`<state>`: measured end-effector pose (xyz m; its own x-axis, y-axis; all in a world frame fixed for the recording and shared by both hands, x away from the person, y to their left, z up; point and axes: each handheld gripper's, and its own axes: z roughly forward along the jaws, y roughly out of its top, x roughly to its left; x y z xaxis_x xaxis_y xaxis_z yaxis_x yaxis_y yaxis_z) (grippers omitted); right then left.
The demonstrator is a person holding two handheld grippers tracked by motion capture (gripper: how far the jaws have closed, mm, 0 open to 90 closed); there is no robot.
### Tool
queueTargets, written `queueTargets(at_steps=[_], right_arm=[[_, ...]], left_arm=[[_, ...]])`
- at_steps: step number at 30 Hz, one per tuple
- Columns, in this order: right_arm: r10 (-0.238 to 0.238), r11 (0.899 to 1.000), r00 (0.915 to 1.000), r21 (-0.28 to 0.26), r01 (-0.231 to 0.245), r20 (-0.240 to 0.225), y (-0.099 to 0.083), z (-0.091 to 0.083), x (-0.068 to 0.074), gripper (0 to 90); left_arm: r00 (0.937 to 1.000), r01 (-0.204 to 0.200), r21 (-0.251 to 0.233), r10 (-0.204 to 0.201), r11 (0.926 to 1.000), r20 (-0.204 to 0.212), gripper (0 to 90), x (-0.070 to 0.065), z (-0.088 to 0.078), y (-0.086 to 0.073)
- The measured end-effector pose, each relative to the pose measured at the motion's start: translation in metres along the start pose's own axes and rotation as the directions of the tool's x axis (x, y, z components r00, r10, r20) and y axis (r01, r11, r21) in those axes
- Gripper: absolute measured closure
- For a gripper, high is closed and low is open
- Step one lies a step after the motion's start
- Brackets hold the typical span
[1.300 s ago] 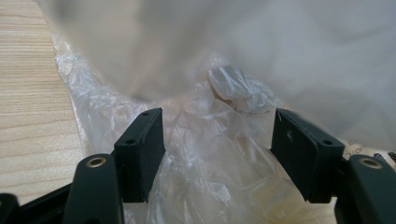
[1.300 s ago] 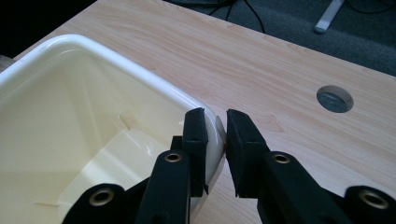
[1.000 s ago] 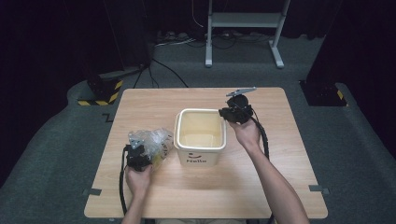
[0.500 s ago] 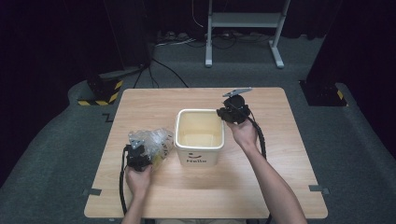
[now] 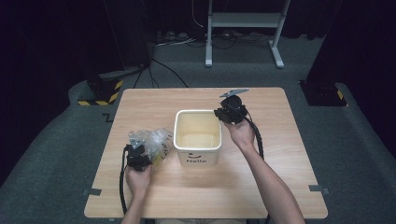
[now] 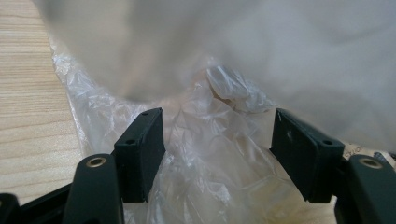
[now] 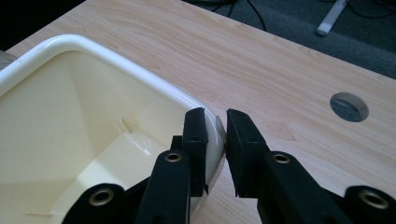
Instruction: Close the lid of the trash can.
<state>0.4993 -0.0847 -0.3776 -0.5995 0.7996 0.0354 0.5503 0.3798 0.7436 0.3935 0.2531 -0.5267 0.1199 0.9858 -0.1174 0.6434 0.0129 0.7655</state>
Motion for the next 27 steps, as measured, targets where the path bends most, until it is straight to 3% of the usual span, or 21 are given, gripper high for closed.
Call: queueTargets(at_steps=[9,12,15,23,27], right_arm=[[0.015,1.000,0.9999,-0.003,-0.015,-0.008,-0.003,0.003,-0.002,76.9],[0.012,1.000,0.9998,-0.007,-0.012,-0.015,-0.005,0.005,0.000,69.0],[0.013,1.000,0.9998,-0.010,-0.014,-0.018,-0.005,0.007,0.001,63.5],[0.021,1.000,0.9994,0.013,-0.021,-0.026,-0.009,0.012,-0.002,55.1],[0.035,0.999,0.9989,-0.012,-0.036,-0.032,-0.010,0.011,-0.004,50.9]], left_arm=[[1.0000,-0.001,-0.003,0.001,1.0000,0.002,34.5,0.000,0.000,0.000],[0.9999,0.015,-0.006,-0.015,0.9999,0.006,34.7,0.001,0.000,0.000],[1.0000,0.003,-0.005,-0.003,1.0000,0.003,34.6,0.001,0.000,0.000],[1.0000,0.003,-0.001,-0.003,1.0000,0.006,34.6,0.001,-0.001,0.000],[1.0000,0.007,-0.004,-0.007,1.0000,0.006,34.6,0.001,0.000,0.000]])
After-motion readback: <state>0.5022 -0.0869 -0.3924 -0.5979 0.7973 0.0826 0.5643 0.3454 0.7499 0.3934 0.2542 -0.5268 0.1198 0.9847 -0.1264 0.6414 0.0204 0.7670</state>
